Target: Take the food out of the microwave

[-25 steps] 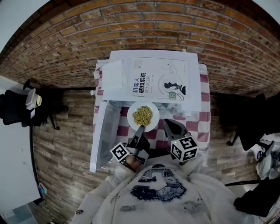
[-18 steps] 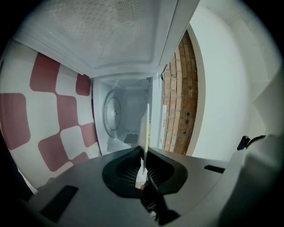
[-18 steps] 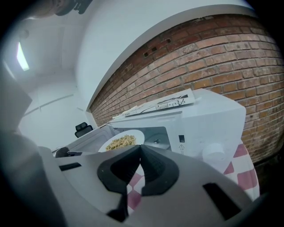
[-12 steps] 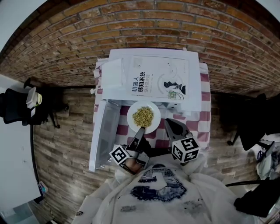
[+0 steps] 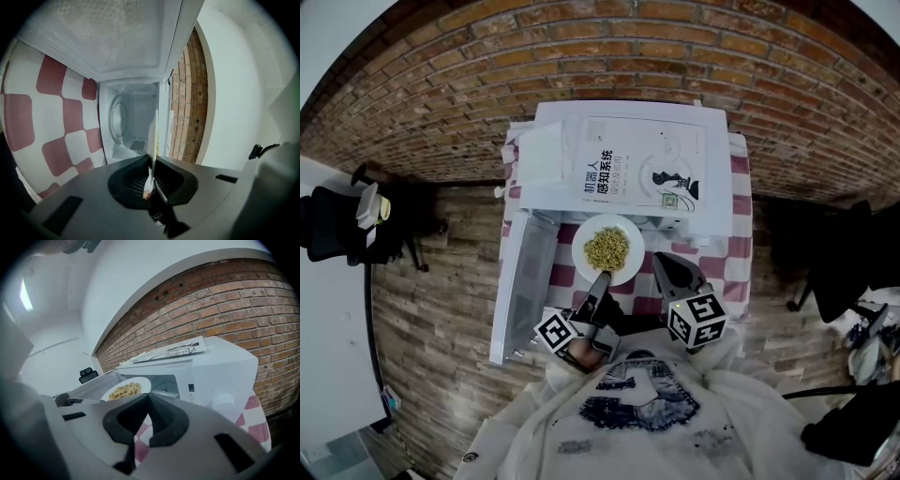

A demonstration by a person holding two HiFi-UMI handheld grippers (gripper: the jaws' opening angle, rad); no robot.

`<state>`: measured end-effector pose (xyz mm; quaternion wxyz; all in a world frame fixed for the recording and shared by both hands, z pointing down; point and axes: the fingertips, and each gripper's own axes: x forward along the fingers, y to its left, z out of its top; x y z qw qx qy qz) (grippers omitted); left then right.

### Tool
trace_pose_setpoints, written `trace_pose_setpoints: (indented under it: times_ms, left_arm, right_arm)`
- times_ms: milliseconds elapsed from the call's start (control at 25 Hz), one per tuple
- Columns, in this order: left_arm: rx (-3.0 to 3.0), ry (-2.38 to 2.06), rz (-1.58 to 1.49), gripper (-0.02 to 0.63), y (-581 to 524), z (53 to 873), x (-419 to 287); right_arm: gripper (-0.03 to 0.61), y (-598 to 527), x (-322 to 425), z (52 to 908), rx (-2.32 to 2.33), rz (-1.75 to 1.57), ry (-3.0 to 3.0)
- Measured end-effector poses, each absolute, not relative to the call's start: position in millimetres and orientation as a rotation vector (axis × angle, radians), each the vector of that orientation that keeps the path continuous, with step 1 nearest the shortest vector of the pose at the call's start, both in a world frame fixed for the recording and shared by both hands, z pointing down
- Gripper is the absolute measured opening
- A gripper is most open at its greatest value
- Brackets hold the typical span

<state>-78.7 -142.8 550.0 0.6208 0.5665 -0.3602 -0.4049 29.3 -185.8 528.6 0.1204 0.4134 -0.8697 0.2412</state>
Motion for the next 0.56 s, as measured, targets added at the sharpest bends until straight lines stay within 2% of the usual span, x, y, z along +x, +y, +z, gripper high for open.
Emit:
trace_pose_setpoints:
  times_ms: [560]
  left_arm:
    - [1.304,-0.828,-0.939,0.034,-138.6,547.2,-78.4]
  right_arm:
    - [0.014,-181.7,31.3,525.7,1.211,0.702,-2.546]
